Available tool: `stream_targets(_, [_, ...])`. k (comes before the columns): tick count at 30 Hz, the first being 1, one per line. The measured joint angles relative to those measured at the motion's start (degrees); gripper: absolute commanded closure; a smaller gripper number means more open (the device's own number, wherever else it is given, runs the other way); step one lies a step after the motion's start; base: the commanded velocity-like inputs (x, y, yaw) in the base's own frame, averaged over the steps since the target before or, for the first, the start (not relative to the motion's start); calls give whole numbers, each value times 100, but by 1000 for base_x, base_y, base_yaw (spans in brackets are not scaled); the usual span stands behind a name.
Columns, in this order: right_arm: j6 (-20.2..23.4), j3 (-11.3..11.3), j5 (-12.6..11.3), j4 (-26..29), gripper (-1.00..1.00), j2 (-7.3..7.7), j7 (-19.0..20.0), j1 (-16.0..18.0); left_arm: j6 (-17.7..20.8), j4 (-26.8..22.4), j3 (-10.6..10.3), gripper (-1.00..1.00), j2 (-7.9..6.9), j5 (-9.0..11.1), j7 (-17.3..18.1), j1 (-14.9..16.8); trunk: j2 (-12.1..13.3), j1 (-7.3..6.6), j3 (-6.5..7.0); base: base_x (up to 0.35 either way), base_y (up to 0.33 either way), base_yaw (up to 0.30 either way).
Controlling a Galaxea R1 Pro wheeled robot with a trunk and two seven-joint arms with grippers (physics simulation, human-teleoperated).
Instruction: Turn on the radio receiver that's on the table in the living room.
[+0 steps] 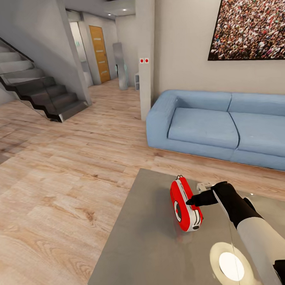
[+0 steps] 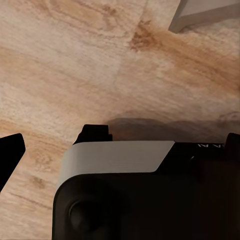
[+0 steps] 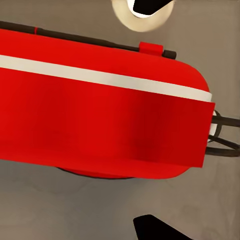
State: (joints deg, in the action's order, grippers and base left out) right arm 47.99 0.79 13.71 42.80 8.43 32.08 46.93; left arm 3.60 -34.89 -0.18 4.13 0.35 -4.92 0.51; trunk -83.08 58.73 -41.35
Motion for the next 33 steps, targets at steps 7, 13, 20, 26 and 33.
stream_targets(7, [1,0,0,0,-100,0,0,0,0,0,0,-100,0,0,0,-3,0,0,-63,0,0,-3])
stream_targets(13, [0,0,0,0,-100,-1,0,0,0,0,0,-100,0,0,0,-1,0,0,-108,0,0,0])
stream_targets(20, [0,0,0,0,-100,0,0,0,0,0,0,-100,0,0,0,-2,0,0,-116,0,0,0])
stream_targets(26, [-61,0,-1,-2,-100,-2,0,0,0,0,0,-100,0,0,0,0,0,0,-117,0,0,0])
stream_targets(33, [-398,6,-8,-8,-100,-6,0,0,0,0,0,-100,0,0,0,-1,0,0,-140,0,0,0])
